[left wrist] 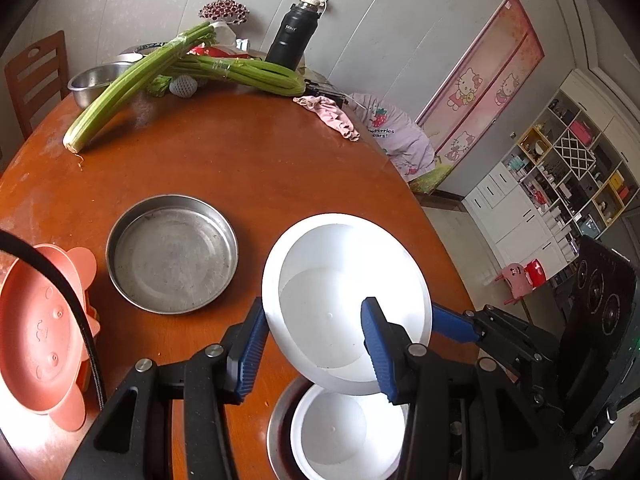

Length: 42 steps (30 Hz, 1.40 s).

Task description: Organize plates and bowls

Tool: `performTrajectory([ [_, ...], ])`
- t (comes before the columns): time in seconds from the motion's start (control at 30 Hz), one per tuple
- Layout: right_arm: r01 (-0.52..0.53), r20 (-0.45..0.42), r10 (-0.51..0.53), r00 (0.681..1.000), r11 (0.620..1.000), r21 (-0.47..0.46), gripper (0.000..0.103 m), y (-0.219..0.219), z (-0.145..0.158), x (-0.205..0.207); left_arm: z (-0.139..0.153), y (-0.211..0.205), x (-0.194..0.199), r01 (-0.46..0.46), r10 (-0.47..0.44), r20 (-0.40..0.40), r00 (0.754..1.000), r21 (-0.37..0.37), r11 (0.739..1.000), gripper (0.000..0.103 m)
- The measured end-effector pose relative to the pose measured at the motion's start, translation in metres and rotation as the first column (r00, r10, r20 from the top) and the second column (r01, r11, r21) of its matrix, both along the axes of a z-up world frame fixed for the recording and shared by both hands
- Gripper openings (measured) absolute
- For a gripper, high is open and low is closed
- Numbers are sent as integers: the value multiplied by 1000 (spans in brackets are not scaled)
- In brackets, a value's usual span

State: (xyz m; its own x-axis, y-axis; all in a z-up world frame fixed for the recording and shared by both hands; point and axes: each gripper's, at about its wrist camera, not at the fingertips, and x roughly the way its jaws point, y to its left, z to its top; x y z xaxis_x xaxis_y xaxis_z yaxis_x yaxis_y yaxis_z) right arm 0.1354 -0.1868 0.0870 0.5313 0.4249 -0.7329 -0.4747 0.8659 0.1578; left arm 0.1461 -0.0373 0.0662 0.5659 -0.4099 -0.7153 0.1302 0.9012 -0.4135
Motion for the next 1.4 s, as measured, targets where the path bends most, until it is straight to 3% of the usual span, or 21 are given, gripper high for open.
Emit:
performTrajectory([
  [0.27, -5, 38, 5, 999, 1000, 10, 48, -5, 11, -30, 14, -7, -28, 12, -13, 36, 999, 8, 1000, 47],
  [0.63, -7, 34, 7, 999, 1000, 22, 48, -14, 4, -62, 10, -18, -56, 32, -32, 25, 999, 20, 999, 47],
  [1.4, -9, -42, 10, 999, 1000, 19, 48, -22, -31, -84, -27, -33, -72, 68, -64, -56, 996, 68, 995, 47],
])
